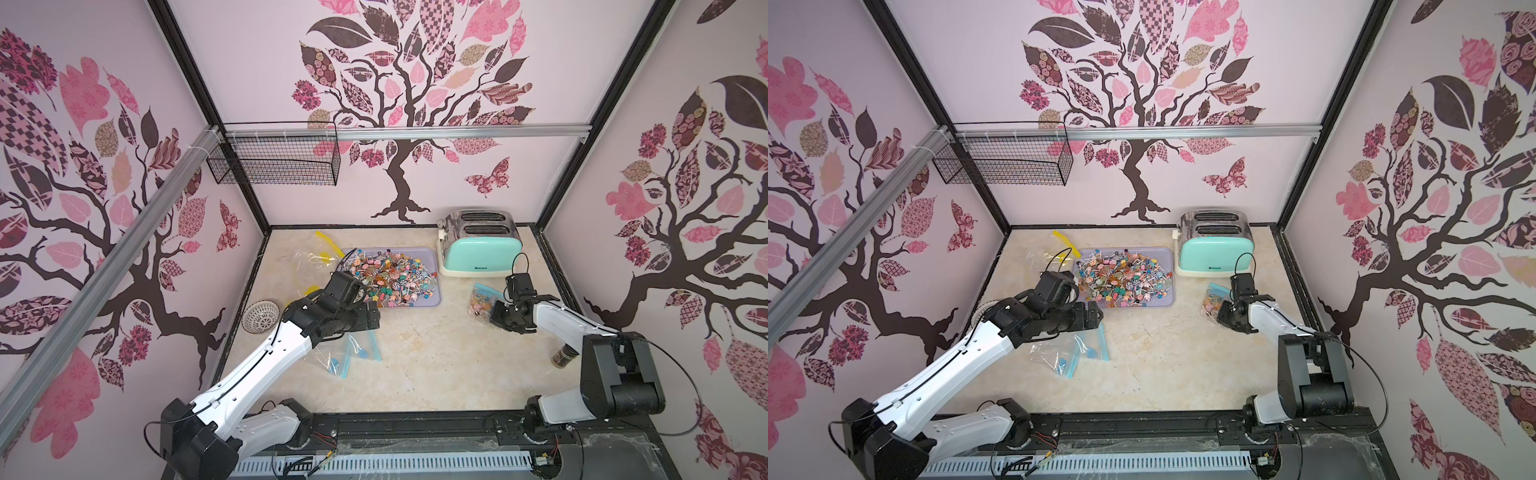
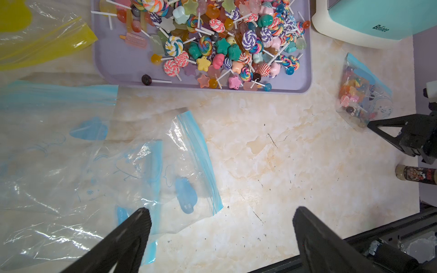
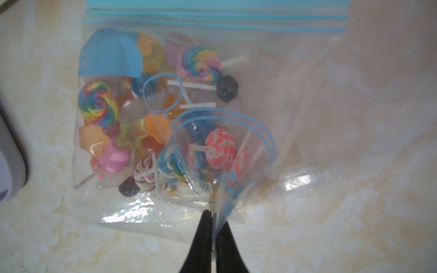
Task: Pour candies out of the ziploc bag
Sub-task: Move the ziploc bag to the center of the board.
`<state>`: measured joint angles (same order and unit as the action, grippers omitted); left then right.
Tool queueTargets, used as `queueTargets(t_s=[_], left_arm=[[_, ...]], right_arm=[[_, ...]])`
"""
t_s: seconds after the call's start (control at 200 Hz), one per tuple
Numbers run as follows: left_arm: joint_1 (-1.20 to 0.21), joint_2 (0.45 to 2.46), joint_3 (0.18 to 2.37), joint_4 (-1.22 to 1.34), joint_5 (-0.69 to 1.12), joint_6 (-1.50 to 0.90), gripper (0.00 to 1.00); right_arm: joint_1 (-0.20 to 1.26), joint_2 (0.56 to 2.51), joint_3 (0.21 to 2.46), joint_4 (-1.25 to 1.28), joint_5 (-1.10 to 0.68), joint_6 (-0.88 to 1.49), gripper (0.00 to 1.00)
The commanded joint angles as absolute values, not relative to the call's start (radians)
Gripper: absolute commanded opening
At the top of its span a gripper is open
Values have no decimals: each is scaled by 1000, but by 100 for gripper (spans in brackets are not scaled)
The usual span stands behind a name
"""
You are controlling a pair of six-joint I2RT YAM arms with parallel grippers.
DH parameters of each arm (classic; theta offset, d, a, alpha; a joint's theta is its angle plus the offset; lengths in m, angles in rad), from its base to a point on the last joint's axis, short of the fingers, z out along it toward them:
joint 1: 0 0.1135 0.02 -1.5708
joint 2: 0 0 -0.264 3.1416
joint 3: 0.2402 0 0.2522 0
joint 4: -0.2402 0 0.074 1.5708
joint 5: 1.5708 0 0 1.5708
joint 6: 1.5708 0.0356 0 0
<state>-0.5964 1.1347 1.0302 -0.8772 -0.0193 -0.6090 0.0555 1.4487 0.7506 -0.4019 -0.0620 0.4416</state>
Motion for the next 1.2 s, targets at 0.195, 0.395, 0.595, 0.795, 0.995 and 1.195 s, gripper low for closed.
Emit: queueTargets(t_s=[0.195, 0.395, 0.595, 0.795, 0.995, 1.195], left_arm=[[-600, 1084, 1047, -928, -51, -582, 98], [-600, 1099, 1076, -968, -58, -555, 98], [-601, 1103, 1075, -982, -60, -546, 98], [-600, 1100, 1068, -1002, -59, -536, 98], [-600, 1104, 1055, -1006, 3, -512, 97], [-601, 1110, 1056, -1001, 95, -509, 54]], right_arm=[[82, 1315, 692, -432, -333, 481, 0], [334, 1135, 595, -361, -385, 740, 0], [676, 1125, 568, -226, -285, 1007, 0], [938, 1302, 671, -138, -221, 1087, 0], [1017, 1396, 715, -106, -207, 1103, 0], [1017, 1295, 711, -235, -126, 1047, 46]])
